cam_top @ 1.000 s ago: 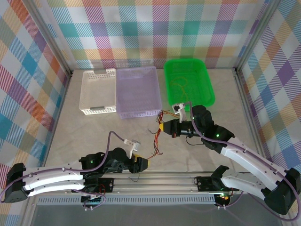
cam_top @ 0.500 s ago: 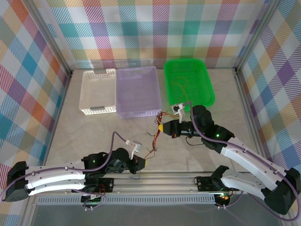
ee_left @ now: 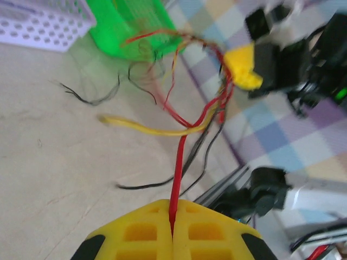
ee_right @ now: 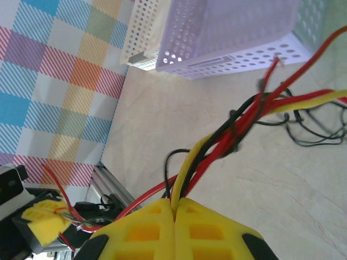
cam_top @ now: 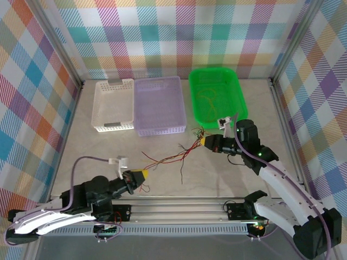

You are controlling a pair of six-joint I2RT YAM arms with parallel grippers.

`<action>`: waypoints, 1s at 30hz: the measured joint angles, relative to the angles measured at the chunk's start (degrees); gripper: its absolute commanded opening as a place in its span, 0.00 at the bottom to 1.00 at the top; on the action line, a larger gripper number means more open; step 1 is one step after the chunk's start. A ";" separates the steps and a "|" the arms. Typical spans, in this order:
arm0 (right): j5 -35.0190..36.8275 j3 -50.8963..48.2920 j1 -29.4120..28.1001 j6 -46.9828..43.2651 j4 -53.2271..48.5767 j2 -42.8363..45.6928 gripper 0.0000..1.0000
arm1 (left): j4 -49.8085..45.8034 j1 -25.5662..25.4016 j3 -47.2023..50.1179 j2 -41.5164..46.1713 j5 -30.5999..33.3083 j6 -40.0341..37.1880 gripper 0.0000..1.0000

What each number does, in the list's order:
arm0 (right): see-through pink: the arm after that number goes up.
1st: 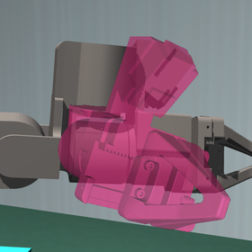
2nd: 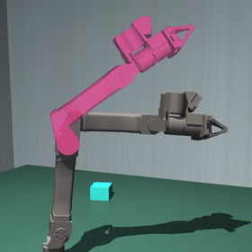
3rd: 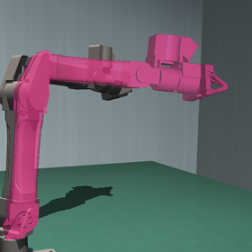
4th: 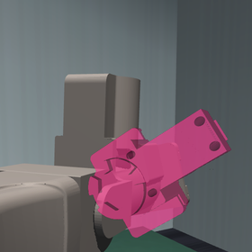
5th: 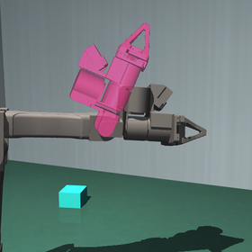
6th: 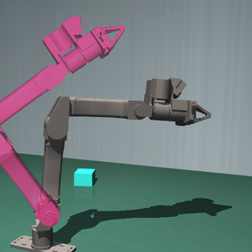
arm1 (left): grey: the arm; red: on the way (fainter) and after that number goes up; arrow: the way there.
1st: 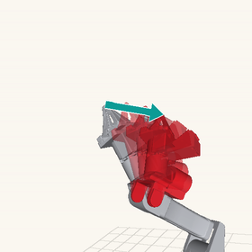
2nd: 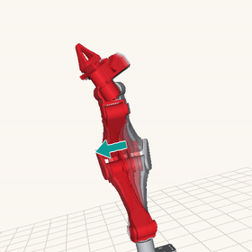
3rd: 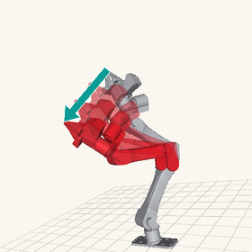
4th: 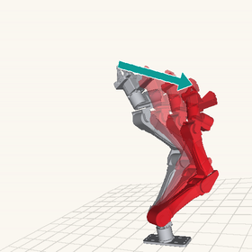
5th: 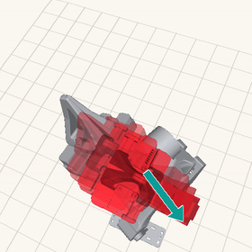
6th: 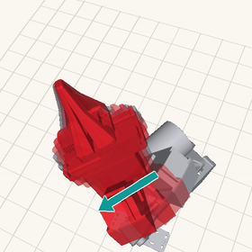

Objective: Untangle the cables

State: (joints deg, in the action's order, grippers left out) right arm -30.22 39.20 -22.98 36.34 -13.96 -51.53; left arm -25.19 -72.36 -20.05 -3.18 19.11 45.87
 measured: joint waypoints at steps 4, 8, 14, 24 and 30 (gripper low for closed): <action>-2.89 -0.04 2.47 -1.44 -2.43 0.37 0.00 | -4.81 0.00 -0.02 0.26 2.34 1.57 0.00; -2.89 -0.11 6.25 -3.04 -6.58 1.05 0.00 | -8.87 0.00 -1.03 0.20 4.63 2.62 0.00; -2.49 -1.09 17.05 -4.02 -11.45 3.63 0.00 | -17.77 0.00 -6.97 0.17 10.62 3.85 0.00; -3.50 -4.44 32.63 -0.83 -14.95 7.41 0.00 | -39.60 0.00 -23.47 -14.73 27.43 13.31 0.00; -2.73 -4.94 35.47 0.63 -15.28 8.00 0.00 | -58.45 0.00 -39.04 -27.36 38.16 23.58 0.00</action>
State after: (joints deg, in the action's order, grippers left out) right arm -32.95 34.26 12.49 36.97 -29.23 -43.53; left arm -83.64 -72.36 -59.09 -30.55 57.28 69.45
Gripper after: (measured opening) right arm 0.041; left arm 0.045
